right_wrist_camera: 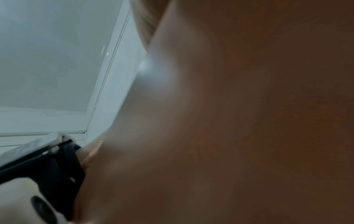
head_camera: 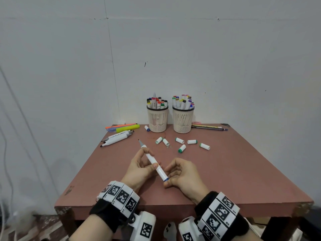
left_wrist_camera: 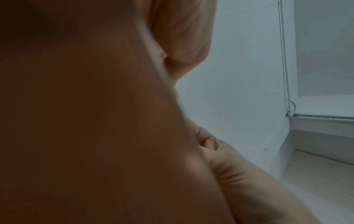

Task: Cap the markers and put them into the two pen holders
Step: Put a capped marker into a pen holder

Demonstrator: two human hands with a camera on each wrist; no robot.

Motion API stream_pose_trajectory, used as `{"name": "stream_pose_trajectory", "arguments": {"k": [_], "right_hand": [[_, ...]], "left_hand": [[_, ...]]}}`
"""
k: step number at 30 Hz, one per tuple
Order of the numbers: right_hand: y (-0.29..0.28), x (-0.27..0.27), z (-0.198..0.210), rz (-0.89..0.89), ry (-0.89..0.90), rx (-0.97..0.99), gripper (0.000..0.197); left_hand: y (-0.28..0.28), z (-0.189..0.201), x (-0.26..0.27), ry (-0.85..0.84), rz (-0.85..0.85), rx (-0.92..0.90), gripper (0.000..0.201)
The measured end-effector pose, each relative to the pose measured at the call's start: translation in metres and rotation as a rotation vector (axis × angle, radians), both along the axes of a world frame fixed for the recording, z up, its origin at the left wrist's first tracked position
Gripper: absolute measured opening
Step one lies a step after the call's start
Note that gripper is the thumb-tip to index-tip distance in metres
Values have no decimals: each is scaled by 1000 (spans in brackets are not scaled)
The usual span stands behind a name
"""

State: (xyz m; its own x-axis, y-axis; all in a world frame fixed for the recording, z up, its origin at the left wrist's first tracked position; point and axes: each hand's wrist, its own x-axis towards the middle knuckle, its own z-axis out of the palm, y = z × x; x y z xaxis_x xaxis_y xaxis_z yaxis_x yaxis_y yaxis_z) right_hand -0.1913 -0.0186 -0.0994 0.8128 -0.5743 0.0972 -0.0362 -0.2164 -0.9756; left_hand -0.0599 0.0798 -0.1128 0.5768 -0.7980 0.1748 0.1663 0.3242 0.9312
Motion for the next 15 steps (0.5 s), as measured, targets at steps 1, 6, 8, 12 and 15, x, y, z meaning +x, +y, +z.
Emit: {"name": "stream_pose_trajectory", "arguments": {"k": [1, 6, 8, 12, 15], "right_hand": [[0, 0, 0, -4, -1, -1, 40], [1, -1, 0, -21, -15, -7, 43], [1, -1, 0, -16, -14, -15, 43], [1, -1, 0, -33, -19, -11, 44], [2, 0, 0, -55, -22, -14, 45]], "left_hand": [[1, 0, 0, -3, -6, 6, 32], [1, 1, 0, -69, 11, 80, 29], [0, 2, -1, -81, 15, 96, 29], [1, 4, -1, -75, 19, 104, 28], [2, 4, -1, -88, 22, 116, 28]]}}
